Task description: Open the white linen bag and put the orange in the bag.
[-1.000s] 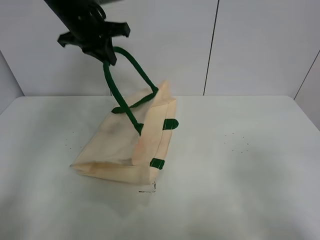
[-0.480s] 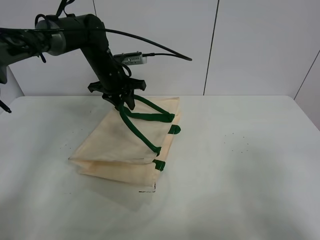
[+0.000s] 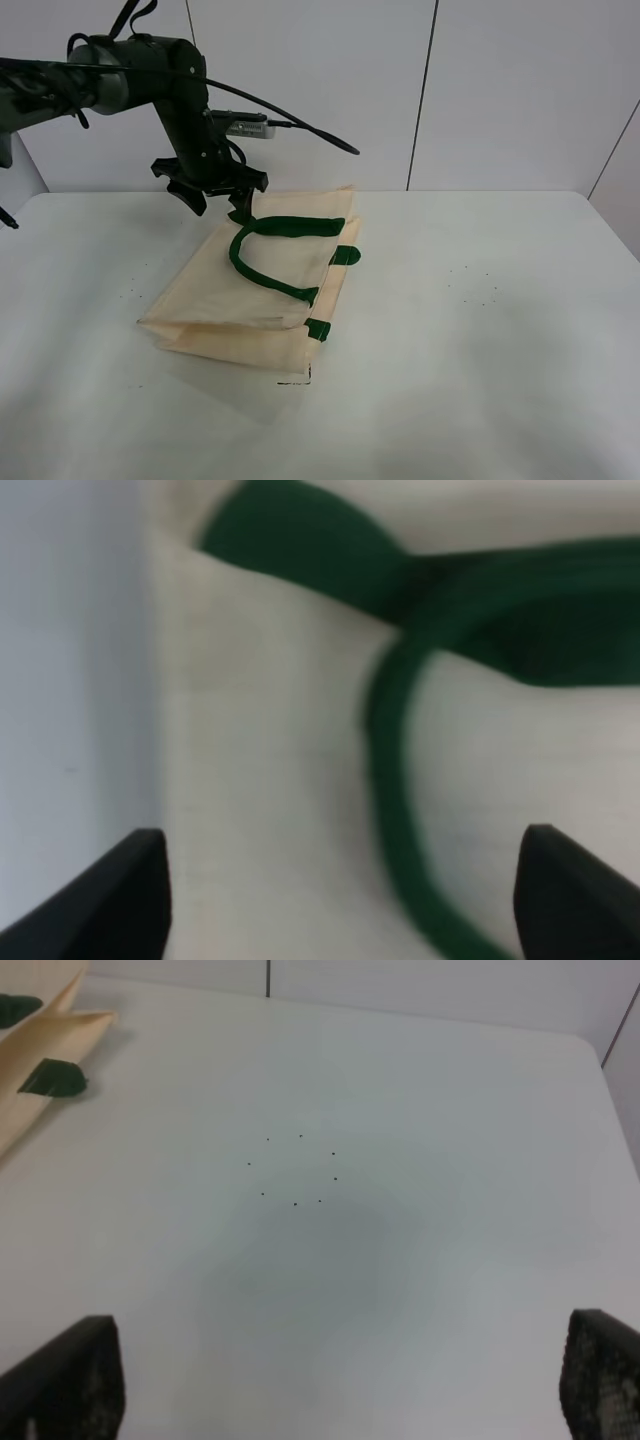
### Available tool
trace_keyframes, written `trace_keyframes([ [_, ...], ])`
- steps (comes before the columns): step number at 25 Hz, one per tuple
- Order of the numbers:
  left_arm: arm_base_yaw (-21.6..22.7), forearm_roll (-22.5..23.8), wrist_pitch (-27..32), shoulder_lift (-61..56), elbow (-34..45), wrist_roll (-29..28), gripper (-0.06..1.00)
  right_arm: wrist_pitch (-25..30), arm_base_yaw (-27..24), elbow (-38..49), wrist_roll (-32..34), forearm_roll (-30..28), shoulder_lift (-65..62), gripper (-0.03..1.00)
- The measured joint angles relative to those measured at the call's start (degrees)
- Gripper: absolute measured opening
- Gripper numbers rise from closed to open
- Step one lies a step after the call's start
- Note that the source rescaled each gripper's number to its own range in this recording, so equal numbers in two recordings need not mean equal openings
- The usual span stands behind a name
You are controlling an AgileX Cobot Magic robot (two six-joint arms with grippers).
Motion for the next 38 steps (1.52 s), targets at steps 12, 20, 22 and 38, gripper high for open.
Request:
trace_keyframes([
  [12,17.63,-2.38,2.62,0.0,0.0,-0.2,0.86,0.0,0.0,0.0,0.0,0.0,0.0,1.0],
  [20,19.55,-4.79,5.35,-3.4,4.0,0.52,0.86,0.0,0.0,0.0,0.0,0.0,0.0,1.0],
  [22,19.22,-4.41,4.39,-7.36,8.21,0.52,0.86,0.0,0.0,0.0,0.0,0.0,0.0,1.0],
  [38,19.04,-1.77,4.73,-55.13,52.43,1.87,0.86,0.0,0.0,0.0,0.0,0.0,0.0,1.0],
])
